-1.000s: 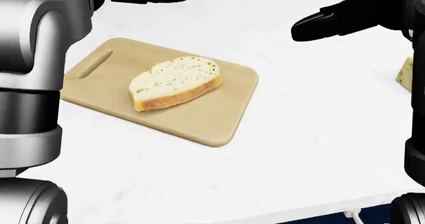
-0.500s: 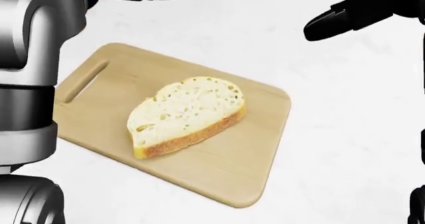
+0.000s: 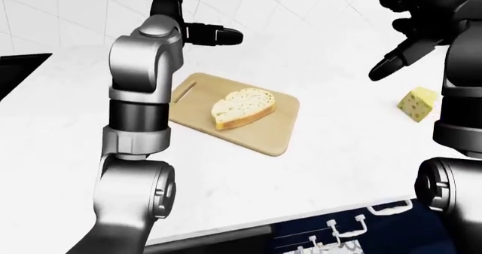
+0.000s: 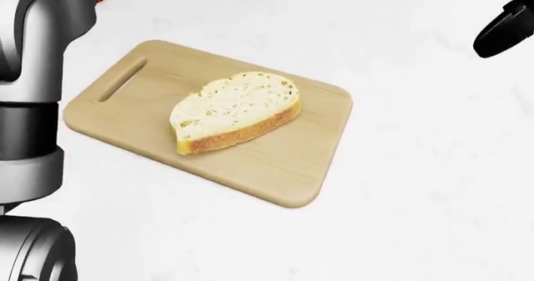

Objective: Pick up the wedge of cheese and place it on the slice of bread to prepare a simple cheese on bread dish.

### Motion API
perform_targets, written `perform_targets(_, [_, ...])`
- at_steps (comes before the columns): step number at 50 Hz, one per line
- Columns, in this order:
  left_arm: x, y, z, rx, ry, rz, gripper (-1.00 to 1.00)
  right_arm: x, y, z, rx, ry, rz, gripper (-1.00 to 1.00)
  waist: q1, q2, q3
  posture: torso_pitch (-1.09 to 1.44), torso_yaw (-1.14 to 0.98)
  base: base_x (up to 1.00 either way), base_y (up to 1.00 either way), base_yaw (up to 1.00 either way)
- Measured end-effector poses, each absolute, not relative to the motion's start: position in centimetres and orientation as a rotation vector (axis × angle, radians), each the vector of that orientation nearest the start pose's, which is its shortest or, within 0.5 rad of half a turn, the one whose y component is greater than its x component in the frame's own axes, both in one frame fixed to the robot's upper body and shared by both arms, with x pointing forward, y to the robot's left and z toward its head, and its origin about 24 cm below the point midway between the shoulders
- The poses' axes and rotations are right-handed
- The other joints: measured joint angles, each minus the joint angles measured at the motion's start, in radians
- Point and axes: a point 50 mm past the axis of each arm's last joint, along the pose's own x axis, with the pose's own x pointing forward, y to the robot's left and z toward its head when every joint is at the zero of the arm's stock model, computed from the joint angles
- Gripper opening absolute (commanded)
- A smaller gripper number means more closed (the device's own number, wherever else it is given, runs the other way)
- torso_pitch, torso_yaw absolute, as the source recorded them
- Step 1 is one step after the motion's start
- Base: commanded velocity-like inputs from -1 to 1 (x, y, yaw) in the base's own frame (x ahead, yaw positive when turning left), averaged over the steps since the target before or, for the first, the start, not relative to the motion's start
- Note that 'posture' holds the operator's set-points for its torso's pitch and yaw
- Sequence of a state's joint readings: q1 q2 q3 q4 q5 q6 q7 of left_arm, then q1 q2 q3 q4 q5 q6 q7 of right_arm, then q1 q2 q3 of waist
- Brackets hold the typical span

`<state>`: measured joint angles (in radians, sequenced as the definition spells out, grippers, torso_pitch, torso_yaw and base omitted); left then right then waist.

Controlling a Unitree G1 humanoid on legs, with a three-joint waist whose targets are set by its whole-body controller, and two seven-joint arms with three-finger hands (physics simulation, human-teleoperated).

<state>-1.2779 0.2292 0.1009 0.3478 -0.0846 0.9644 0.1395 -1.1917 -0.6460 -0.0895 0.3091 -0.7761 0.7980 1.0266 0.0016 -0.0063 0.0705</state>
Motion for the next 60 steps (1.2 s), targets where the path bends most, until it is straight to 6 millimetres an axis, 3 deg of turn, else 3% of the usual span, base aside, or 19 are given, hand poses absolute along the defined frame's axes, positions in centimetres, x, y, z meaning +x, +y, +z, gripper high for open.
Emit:
perform_targets(15, [38.3,12.7,31.2,0.120,0.019,0.047,1.00,33.5,-28.5,35.1,-1.038,0.334,-0.106,1.00,-0.004,0.004,-0.014,0.00,0.00,0.00,0.00,0.00])
perform_targets(23, [38.3,12.7,30.9,0.121,0.031,0.051,1.00,34.1,-29.4,34.9,-1.221,0.364,-0.128,1.00,-0.007,0.001,-0.017,0.00,0.00,0.00,0.00,0.00])
perform_targets(29, [38.3,12.7,30.8,0.121,0.030,0.046,1.00,34.4,-29.9,34.3,-1.271,0.439,-0.112,1.00,-0.007,-0.003,-0.018,0.00,0.00,0.00,0.00,0.00])
perform_targets(32, [38.3,12.9,30.8,0.121,0.031,0.052,1.00,34.6,-30.6,34.2,-1.208,0.457,-0.099,1.00,-0.006,-0.002,-0.017,0.00,0.00,0.00,0.00,0.00])
perform_targets(41, [38.3,13.1,31.2,0.121,0.025,0.057,1.00,33.0,-33.2,33.6,-1.342,0.586,-0.171,1.00,-0.005,-0.011,-0.015,0.00,0.00,0.00,0.00,0.00])
perform_targets(50, [38.1,12.5,31.5,0.127,0.018,0.042,1.00,32.1,-32.4,32.9,-1.427,0.614,-0.081,1.00,-0.005,-0.016,-0.010,0.00,0.00,0.00,0.00,0.00])
perform_targets(60, [38.1,12.6,31.2,0.124,0.022,0.047,1.00,31.6,-32.0,30.4,-1.500,0.655,-0.012,1.00,-0.002,-0.022,-0.012,0.00,0.00,0.00,0.00,0.00])
